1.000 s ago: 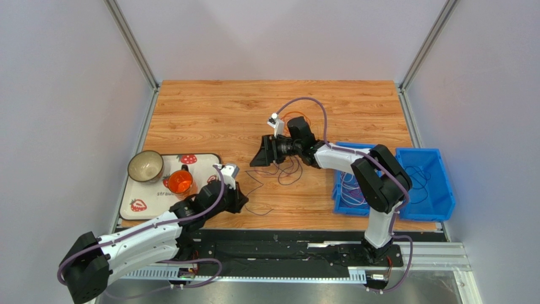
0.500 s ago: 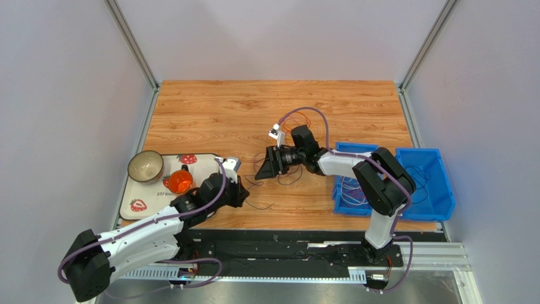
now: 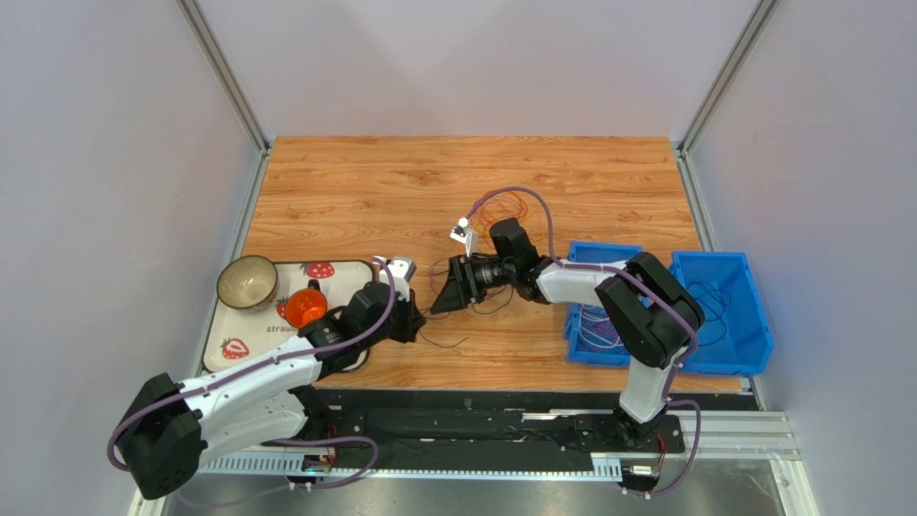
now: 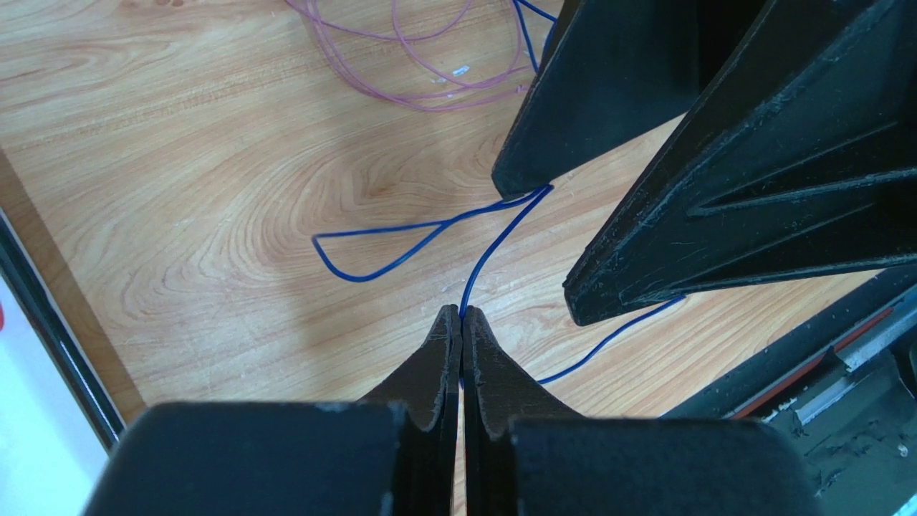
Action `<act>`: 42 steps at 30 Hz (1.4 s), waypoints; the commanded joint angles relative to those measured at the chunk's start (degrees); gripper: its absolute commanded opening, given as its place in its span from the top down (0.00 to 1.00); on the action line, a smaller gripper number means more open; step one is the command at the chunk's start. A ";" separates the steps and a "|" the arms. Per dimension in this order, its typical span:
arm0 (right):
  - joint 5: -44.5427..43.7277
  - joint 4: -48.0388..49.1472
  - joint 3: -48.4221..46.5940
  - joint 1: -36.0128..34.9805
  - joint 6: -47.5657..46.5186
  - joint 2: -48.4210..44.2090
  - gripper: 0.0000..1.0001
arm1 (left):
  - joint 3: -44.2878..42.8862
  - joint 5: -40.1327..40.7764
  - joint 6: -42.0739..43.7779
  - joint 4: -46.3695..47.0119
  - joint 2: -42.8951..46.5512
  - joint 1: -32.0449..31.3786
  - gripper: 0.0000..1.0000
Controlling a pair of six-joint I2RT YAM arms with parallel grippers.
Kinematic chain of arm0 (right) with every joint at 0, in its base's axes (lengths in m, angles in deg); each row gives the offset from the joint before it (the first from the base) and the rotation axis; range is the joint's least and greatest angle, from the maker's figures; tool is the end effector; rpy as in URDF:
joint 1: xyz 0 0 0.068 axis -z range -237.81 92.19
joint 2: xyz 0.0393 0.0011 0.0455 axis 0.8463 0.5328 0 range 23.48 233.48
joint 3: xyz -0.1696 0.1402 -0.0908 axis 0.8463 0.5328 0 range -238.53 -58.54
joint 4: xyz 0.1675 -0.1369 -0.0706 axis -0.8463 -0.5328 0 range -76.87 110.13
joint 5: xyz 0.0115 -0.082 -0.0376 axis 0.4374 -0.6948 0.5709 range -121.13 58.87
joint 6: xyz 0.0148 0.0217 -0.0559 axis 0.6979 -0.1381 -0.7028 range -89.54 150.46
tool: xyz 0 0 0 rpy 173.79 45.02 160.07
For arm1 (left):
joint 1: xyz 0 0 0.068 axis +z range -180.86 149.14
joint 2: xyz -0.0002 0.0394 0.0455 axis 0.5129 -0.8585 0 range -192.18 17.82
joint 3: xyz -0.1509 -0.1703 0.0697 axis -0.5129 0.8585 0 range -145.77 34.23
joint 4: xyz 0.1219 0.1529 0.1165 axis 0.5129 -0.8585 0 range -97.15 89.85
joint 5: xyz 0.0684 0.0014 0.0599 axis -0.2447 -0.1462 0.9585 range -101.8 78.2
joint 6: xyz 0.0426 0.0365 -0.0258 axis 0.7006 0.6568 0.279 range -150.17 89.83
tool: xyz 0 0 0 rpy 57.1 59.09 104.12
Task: Untangle the cables
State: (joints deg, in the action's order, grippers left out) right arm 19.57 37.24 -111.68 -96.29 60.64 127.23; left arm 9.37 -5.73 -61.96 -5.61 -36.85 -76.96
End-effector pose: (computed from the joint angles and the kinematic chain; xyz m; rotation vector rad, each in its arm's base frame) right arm 0.2431 0.2392 0.1547 -0.7504 2.2506 1.5964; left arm 0.1403 -0.1388 0.1782 0.2198 2.2478 -0.6414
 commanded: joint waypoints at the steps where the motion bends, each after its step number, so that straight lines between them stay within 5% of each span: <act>1: -0.24 2.06 -0.64 -0.19 -2.04 -1.26 0.37 | -2.47 -0.53 1.47 0.35 0.18 0.93 1.00; 19: -6.93 -8.23 -3.98 -1.51 -11.10 1.02 0.52 | -4.23 -3.16 3.67 3.17 -4.91 4.80 1.00; 28: -6.75 -7.52 -5.04 -2.30 -10.66 2.51 0.74 | -7.04 -4.57 4.98 4.66 -9.39 6.20 1.00; 34: -7.89 -7.61 -5.04 -2.30 -10.22 2.17 0.99 | -7.75 -4.83 4.90 4.66 -11.51 6.38 1.00; 38: -8.60 -7.87 -5.21 -2.30 -9.35 1.90 1.00 | -8.36 -5.19 4.46 2.91 -10.28 6.47 1.00; 40: -9.21 -7.96 -5.30 -2.30 -8.99 1.38 1.00 | -8.88 -5.45 4.46 0.29 -8.44 6.56 0.95; 42: -10.18 -9.36 -5.65 -2.30 -8.29 0.06 1.00 | -9.94 -5.45 4.54 -2.09 -6.60 6.56 0.77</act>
State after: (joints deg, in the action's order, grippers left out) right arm 11.46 28.45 -114.87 -98.25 51.46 129.28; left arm 3.21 -10.32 -58.05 -4.47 -47.58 -70.80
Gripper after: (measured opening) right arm 0.011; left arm 0.121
